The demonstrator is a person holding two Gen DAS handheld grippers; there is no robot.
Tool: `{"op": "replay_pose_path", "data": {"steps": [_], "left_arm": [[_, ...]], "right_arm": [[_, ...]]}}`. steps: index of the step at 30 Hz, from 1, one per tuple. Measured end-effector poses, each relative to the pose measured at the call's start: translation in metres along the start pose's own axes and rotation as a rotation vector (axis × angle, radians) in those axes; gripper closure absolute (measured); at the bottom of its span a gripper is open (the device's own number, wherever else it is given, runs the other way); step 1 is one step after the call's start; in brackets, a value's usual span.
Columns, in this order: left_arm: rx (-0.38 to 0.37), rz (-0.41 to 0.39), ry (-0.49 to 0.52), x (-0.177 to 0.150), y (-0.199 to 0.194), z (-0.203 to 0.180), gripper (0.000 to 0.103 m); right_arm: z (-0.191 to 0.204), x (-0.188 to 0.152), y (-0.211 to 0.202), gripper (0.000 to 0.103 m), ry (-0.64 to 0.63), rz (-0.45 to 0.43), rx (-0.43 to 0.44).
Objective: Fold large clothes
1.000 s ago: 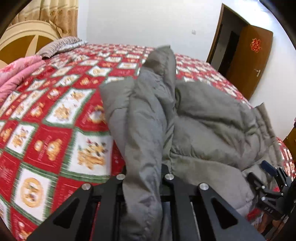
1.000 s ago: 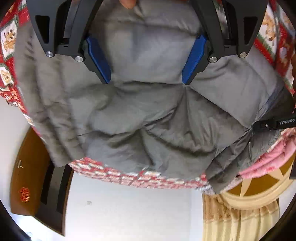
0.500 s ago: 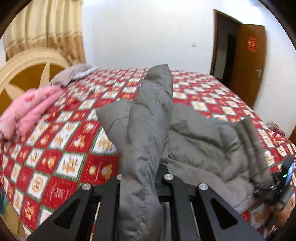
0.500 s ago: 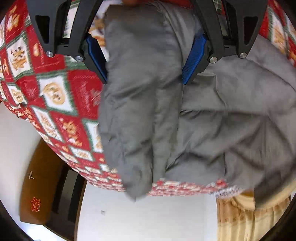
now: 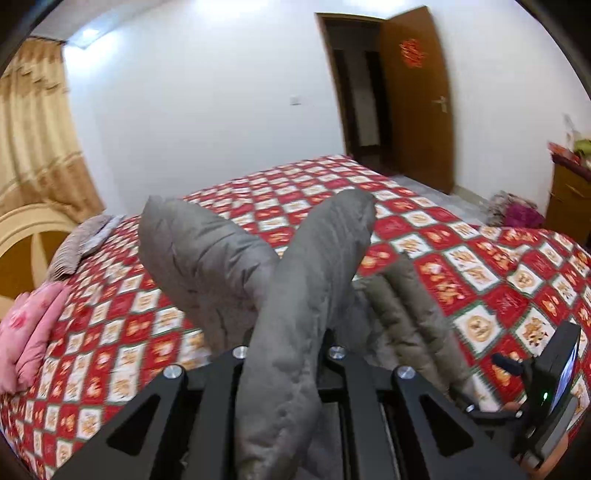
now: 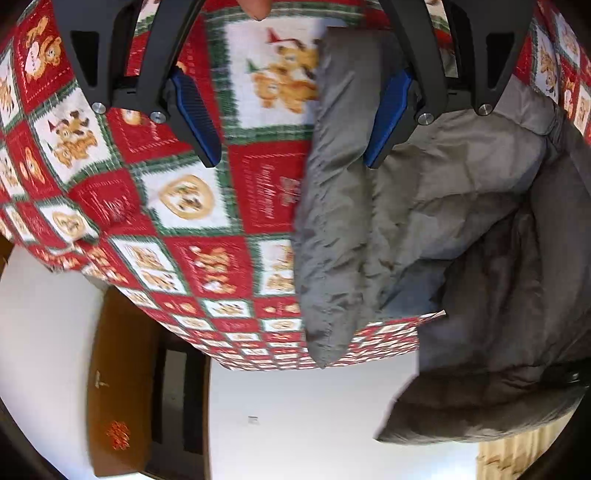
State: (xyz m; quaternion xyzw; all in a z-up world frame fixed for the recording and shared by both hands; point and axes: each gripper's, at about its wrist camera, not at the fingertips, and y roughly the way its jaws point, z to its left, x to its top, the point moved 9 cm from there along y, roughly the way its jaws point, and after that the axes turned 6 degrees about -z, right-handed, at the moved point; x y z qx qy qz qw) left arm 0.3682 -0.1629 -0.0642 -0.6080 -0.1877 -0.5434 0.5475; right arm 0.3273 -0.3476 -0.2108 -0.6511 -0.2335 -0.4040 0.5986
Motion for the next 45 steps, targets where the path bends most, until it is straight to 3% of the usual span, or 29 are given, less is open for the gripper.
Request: {"op": "replay_pose_path", "data": {"steps": [8, 14, 17, 29, 38, 41, 43, 45], "left_arm": [[-0.028, 0.041, 0.077, -0.013, 0.034, -0.068, 0.093], [0.023, 0.049, 0.191, -0.029, 0.051, -0.100, 0.092], [0.050, 0.054, 0.237, -0.037, 0.061, -0.109, 0.092], [0.083, 0.058, 0.303, -0.048, 0.070, -0.122, 0.089], [0.140, 0.004, 0.346, -0.043, 0.053, -0.120, 0.063], [0.138, -0.029, 0.334, -0.037, 0.036, -0.122, 0.042], [0.143, -0.093, 0.322, -0.027, 0.017, -0.123, 0.015], [0.154, -0.140, 0.314, -0.020, 0.000, -0.120, 0.010]], "right_arm": [[-0.025, -0.004, -0.003, 0.024, 0.124, -0.026, 0.049], [-0.048, -0.010, 0.004, 0.024, 0.155, -0.024, -0.017], [-0.060, -0.021, 0.012, 0.024, 0.184, 0.006, -0.030], [-0.062, -0.024, 0.011, 0.023, 0.194, -0.016, -0.020], [-0.060, -0.024, 0.011, 0.022, 0.173, -0.010, -0.036], [-0.060, -0.024, 0.012, 0.022, 0.173, -0.010, -0.036], [-0.060, -0.024, 0.012, 0.022, 0.172, -0.010, -0.037], [-0.059, -0.024, 0.011, 0.021, 0.168, -0.009, -0.038]]}}
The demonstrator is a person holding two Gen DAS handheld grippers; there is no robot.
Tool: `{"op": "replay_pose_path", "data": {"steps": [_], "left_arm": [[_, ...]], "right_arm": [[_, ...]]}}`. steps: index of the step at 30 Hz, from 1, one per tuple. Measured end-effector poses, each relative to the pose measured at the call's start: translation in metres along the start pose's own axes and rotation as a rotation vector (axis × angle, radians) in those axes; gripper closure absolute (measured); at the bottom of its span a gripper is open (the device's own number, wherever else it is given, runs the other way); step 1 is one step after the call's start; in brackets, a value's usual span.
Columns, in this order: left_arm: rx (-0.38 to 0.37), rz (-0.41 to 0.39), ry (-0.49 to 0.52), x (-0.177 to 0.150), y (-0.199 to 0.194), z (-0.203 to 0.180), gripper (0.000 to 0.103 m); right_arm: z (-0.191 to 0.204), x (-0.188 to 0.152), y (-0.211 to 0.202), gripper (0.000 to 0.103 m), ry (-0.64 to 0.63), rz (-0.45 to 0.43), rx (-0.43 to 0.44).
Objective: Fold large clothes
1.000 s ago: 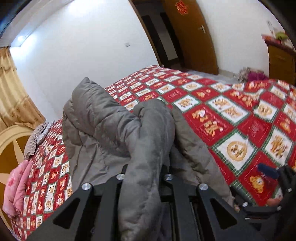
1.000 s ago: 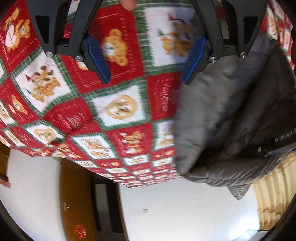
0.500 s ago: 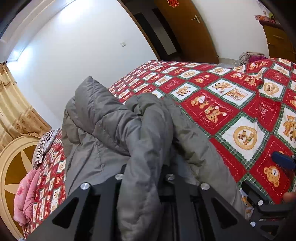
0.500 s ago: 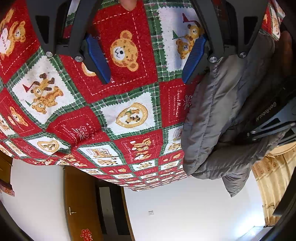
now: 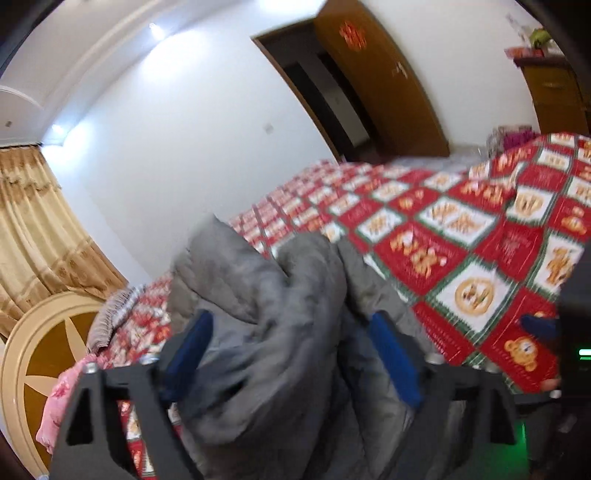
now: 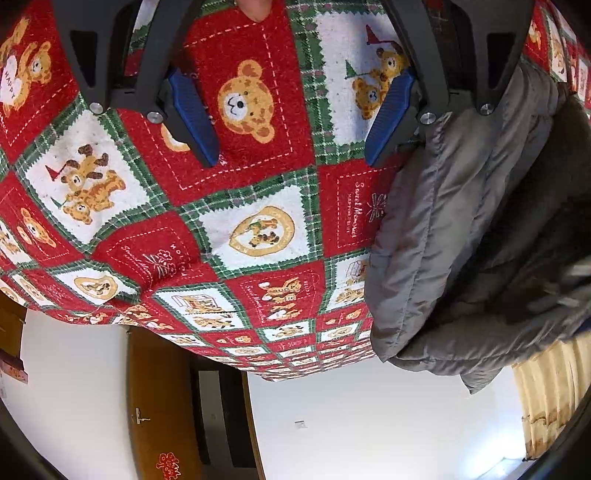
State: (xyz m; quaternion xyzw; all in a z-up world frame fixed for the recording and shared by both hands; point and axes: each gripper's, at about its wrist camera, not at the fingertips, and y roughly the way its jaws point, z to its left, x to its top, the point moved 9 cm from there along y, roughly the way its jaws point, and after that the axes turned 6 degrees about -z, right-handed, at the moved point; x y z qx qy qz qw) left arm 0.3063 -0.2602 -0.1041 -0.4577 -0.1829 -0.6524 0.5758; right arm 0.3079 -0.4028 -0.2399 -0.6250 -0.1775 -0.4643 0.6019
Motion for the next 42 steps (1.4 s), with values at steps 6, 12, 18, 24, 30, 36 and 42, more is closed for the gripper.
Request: {"op": "replay_pose_path", "data": {"steps": [6, 12, 18, 24, 30, 36, 42], "left_arm": [[0.150, -0.053, -0.197, 0.005, -0.011, 0.090, 0.000], [0.249, 0.121, -0.404, -0.050, 0.059, 0.172, 0.000], [0.199, 0.197, -0.574, -0.082, 0.098, 0.192, 0.000], [0.013, 0.256, -0.437, -0.083, 0.113, 0.112, 0.000], [-0.002, 0.219, -0.254, -0.083, 0.111, 0.059, 0.000], [0.004, 0.220, -0.252, -0.084, 0.119, 0.053, 0.000], [0.016, 0.209, -0.243, -0.082, 0.116, 0.048, 0.000]], "right_arm": [[0.001, 0.000, 0.001, 0.021, -0.008, 0.003, -0.003], [0.003, -0.001, 0.002, 0.019, -0.035, 0.006, -0.020], [0.004, -0.002, 0.005, 0.017, -0.049, 0.009, -0.021], [0.007, -0.003, 0.007, 0.014, -0.079, 0.011, -0.038], [0.001, 0.001, 0.001, 0.014, 0.007, -0.009, 0.025], [-0.001, 0.004, -0.001, 0.015, 0.045, -0.018, 0.034], [-0.014, 0.017, -0.016, 0.023, 0.122, -0.079, 0.019]]}}
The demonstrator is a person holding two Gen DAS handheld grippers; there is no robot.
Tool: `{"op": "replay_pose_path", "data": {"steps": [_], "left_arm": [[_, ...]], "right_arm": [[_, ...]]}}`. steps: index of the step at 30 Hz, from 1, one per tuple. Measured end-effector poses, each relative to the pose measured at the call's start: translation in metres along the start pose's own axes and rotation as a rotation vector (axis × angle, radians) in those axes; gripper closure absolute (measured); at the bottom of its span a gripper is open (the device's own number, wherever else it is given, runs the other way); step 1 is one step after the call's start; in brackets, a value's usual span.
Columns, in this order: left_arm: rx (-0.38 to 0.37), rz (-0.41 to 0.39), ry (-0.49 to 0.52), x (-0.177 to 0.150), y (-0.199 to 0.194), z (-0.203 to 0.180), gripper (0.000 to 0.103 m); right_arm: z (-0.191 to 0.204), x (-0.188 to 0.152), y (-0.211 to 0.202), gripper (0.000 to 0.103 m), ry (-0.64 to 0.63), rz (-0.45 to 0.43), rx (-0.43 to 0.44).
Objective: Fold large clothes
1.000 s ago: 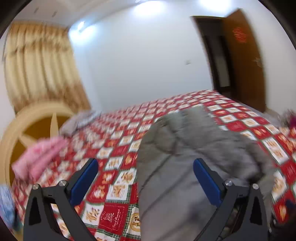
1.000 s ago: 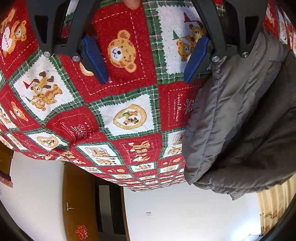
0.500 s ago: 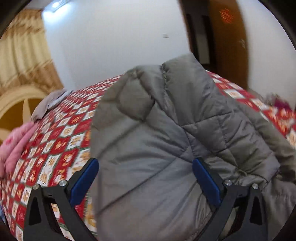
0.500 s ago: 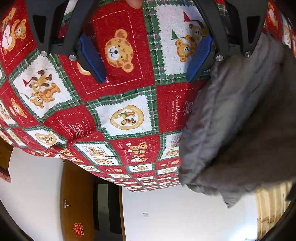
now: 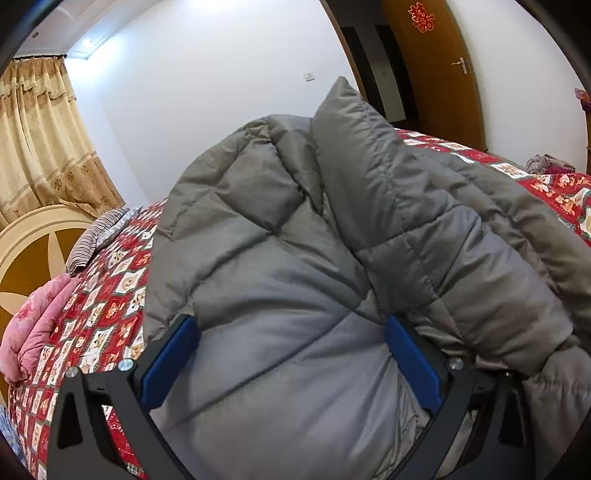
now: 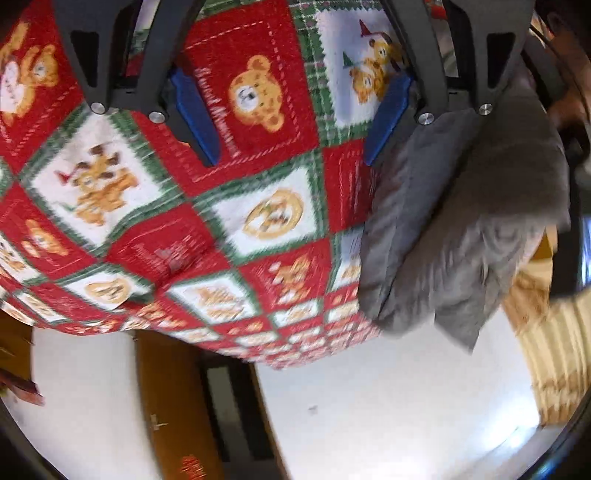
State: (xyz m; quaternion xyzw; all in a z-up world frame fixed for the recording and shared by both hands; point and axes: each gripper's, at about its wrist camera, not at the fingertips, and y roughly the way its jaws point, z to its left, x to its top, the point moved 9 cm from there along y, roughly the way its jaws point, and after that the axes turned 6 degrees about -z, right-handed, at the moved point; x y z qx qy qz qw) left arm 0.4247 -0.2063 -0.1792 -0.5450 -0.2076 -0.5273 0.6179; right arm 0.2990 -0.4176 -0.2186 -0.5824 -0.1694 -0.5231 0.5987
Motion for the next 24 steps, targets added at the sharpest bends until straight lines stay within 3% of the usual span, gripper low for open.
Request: {"op": "replay_pose_path", "data": {"steps": [5, 10, 15, 20, 24], "left_arm": [[-0.005, 0.008, -0.019, 0.000, -0.001, 0.003, 0.000], [-0.003, 0.014, -0.018, 0.004, -0.011, 0.009, 0.000], [0.003, -0.001, -0.020, 0.014, -0.021, 0.023, 0.000], [0.026, -0.096, -0.124, 0.052, -0.044, 0.069, 0.000], [0.125, -0.102, -0.149, 0.064, -0.034, 0.110, 0.000]], "right_arm": [[0.018, 0.025, -0.006, 0.024, -0.017, -0.024, 0.036], [0.032, 0.031, 0.015, 0.024, -0.102, 0.037, -0.023], [0.038, 0.061, 0.020, 0.024, -0.142, 0.022, -0.064], [0.047, 0.073, 0.032, 0.024, -0.202, 0.039, -0.070], [0.044, 0.089, 0.025, 0.024, -0.186, 0.023, -0.087]]}}
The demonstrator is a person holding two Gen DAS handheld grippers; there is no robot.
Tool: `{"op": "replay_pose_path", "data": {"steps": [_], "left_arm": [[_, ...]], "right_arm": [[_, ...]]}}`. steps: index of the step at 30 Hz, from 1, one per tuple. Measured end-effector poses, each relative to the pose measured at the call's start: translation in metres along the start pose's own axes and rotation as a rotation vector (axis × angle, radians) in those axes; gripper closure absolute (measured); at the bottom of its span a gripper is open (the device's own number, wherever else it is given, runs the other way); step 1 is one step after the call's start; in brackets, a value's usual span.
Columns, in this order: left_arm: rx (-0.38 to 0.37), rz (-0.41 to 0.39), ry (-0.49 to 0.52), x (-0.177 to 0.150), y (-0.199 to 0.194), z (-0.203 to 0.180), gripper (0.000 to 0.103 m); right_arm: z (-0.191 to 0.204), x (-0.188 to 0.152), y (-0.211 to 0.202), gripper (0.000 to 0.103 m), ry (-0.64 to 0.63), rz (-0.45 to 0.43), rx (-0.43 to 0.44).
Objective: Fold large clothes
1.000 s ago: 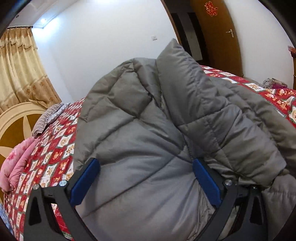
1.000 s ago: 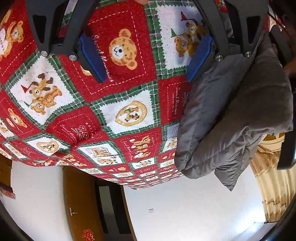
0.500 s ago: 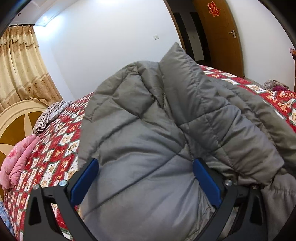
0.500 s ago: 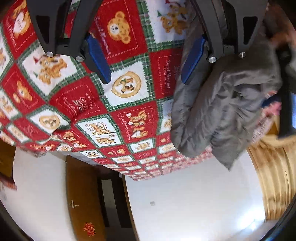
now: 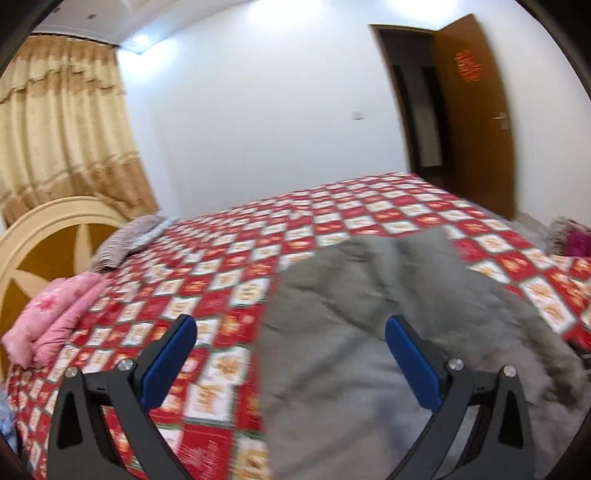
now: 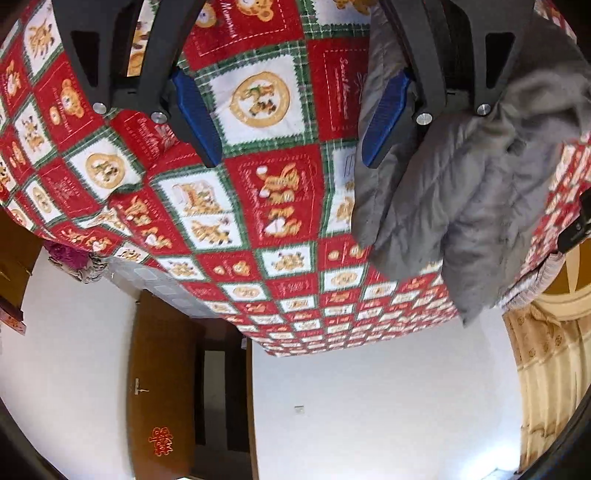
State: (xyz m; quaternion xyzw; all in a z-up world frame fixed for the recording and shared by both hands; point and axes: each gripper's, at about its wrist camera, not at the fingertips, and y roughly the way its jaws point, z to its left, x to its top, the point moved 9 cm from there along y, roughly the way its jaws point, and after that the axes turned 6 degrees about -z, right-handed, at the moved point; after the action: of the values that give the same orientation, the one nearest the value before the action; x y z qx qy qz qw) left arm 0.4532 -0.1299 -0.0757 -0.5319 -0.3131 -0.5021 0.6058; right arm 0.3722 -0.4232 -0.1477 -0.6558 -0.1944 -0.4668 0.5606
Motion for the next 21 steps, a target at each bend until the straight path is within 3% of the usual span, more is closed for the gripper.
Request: {"op": "replay_pose_path", "data": {"steps": [5, 11, 15, 21], "left_arm": [[0.049, 0.126, -0.016, -0.015, 0.048, 0.014, 0.000], [0.056, 0.154, -0.068, -0.028, 0.043, 0.009, 0.000], [0.062, 0.159, -0.068, -0.024, 0.046, 0.011, 0.000], [0.058, 0.172, -0.024, -0.031, 0.060, 0.002, 0.000]], "right_arm": [[0.020, 0.039, -0.019, 0.024, 0.023, -0.039, 0.049], [0.079, 0.072, -0.028, 0.024, 0.036, -0.040, 0.129], [0.122, 0.056, -0.003, 0.024, -0.023, 0.038, 0.142], [0.104, 0.015, 0.034, 0.024, -0.033, 0.115, 0.059]]}}
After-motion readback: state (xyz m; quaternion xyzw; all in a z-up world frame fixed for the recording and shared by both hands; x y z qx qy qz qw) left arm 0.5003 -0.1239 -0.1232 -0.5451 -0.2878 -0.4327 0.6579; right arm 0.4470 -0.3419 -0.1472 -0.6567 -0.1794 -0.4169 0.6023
